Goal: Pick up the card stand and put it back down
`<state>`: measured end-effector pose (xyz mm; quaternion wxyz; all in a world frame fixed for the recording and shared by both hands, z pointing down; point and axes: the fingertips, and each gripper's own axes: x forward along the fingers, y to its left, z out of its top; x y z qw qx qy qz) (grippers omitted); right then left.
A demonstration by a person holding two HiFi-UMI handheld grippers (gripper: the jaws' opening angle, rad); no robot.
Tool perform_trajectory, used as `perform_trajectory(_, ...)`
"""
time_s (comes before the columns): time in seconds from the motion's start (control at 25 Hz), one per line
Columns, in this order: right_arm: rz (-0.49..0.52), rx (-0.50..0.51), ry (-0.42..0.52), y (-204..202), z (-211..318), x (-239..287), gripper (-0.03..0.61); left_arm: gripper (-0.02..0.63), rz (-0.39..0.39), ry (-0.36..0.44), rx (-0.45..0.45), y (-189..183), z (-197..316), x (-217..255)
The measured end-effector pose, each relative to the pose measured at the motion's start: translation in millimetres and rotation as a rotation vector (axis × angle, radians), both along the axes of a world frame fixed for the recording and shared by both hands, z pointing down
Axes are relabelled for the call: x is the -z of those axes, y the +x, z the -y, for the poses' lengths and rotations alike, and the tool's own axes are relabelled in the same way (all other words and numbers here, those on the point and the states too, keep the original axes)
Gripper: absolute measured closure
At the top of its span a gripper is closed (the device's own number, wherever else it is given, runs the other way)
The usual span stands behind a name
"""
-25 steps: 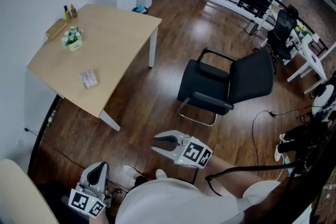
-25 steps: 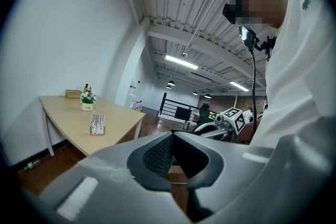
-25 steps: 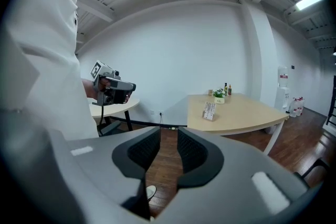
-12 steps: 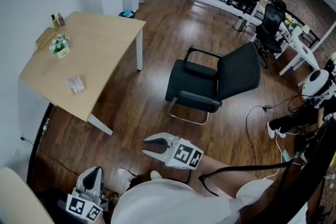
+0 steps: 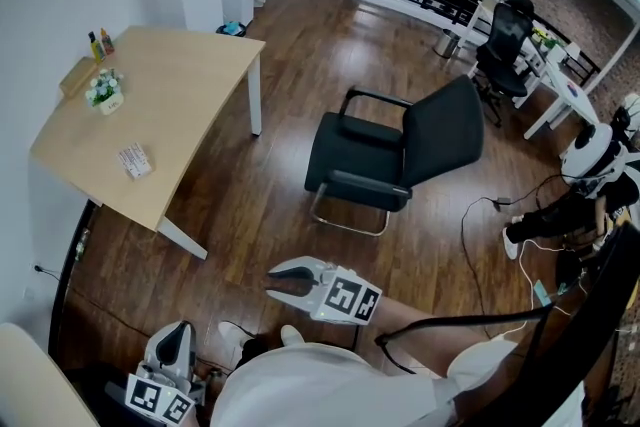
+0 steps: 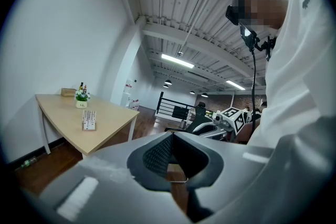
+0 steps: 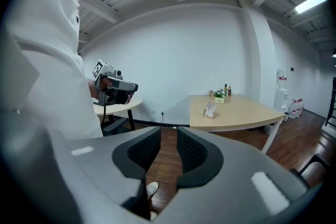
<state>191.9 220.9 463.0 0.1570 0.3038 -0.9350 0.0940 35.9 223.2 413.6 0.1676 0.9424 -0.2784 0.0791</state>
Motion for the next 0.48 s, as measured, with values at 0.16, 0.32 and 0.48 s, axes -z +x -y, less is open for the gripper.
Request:
perform_trajectory(0.16,-0.006,0.002,-0.007,-0.7,-4.8,-1.5,0.479,0.609,-0.002,-0.007,-0.002,-0.7,-3.5,-1.9)
perform_trajectory(0.32,-0.013,0.002,-0.006,-1.3,-6.8,0.1,0.480,0.609,-0.004,-0.009,-0.010,-0.4,-5.4,-1.5)
perform_trajectory(0.48,-0.017,0.000,-0.008,-3.4,-6.9,0.6,0.482,0.609,-0.008,-0.008,-0.017,-1.3,-4.8,-0.9)
